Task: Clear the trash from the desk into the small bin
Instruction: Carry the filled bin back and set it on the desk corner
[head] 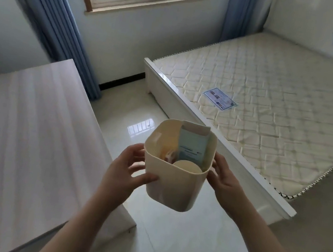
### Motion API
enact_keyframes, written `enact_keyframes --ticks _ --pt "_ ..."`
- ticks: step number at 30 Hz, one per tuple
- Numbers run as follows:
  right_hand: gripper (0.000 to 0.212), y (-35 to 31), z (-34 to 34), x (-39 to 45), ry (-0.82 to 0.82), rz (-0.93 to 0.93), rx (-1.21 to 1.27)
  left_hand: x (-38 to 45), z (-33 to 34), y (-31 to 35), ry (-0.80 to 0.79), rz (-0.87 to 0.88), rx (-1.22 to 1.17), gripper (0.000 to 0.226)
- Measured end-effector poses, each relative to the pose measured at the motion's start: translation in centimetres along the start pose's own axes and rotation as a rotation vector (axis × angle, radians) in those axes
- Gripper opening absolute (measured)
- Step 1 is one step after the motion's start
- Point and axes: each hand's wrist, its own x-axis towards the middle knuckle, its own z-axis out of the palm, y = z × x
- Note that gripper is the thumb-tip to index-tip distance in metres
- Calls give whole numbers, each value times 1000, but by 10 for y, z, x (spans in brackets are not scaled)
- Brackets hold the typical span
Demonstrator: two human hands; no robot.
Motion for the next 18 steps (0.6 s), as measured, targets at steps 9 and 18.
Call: enact_keyframes --ticks 9,18 --pt "73 9 -45 27 40 2 188 31 61 14 110 27 -96 42" --pt "65 7 -49 88 82 -6 128 90 71 10 172 -93 32 49"
